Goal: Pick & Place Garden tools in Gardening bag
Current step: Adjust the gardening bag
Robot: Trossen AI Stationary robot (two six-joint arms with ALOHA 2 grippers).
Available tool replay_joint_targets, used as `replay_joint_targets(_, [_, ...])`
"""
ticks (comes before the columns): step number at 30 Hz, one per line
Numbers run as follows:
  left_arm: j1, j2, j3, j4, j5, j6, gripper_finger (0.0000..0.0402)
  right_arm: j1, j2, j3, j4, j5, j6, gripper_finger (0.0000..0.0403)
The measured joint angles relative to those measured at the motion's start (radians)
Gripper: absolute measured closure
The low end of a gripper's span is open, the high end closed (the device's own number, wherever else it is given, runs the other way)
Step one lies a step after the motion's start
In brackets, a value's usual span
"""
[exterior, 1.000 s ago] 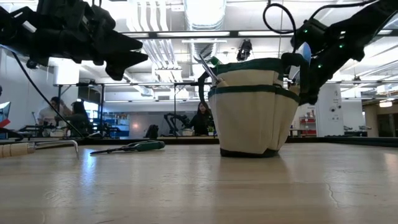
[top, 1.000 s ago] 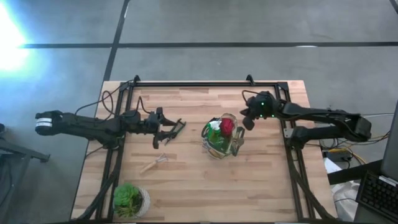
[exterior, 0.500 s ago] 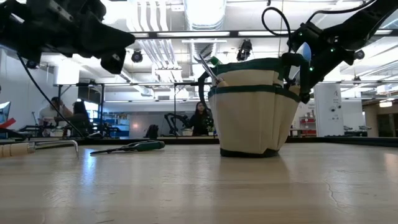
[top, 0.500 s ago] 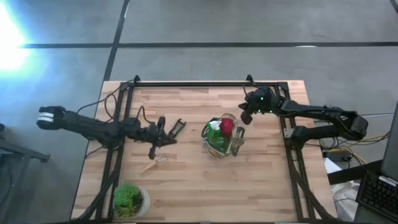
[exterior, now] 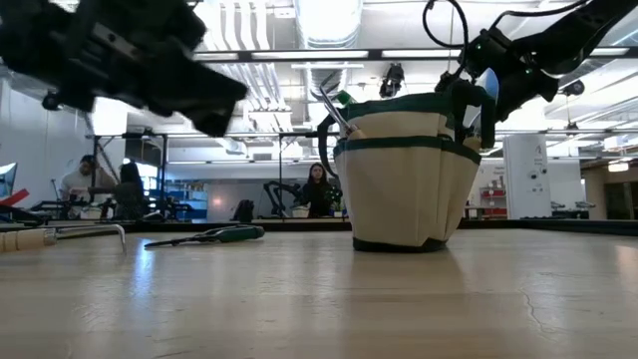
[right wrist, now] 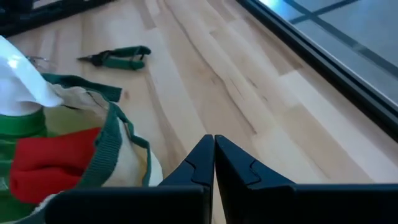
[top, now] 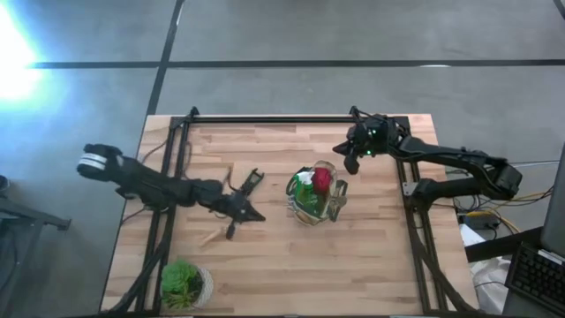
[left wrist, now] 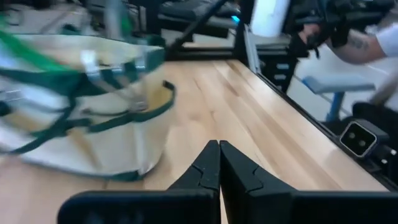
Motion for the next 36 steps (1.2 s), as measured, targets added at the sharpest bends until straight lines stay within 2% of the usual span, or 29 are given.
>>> replay_joint_targets(6, [-0.028, 0.196, 0.183, -0.026, 0.086, 0.094, 0.04, -0.001, 0.048, 0.002, 0.008, -0.001, 0.0, 0.0394])
replay_joint_targets(10, [-0.044, 0.265, 0.27, -0.087, 0.097, 0.131, 0.0401, 0.0, 0.103, 0.002, 0.037, -0.004, -0.006, 0.0394])
replay_joint_targets(14, [-0.045, 0.318, 0.328, -0.087, 0.156, 0.131, 0.0401, 0.0, 0.172, 0.002, 0.097, -0.012, -0.014, 0.0394])
replay_joint_targets(20, [-0.045, 0.352, 0.36, -0.091, 0.208, 0.131, 0.0401, 0.0, 0.239, 0.003, 0.187, -0.015, -0.019, 0.0394])
replay_joint_targets(25, [-0.045, 0.348, 0.359, -0.091, 0.208, 0.129, 0.0395, -0.004, 0.271, 0.004, 0.256, -0.101, -0.028, 0.0394])
replay_joint_targets(29, [-0.045, 0.346, 0.359, -0.088, 0.208, 0.125, 0.0388, -0.003, 0.296, 0.024, 0.251, -0.191, -0.028, 0.0394])
replay_joint_targets(36, [-0.045, 0.346, 0.359, -0.089, 0.208, 0.102, 0.0391, 0.001, 0.293, 0.029, 0.183, -0.192, -0.026, 0.0395])
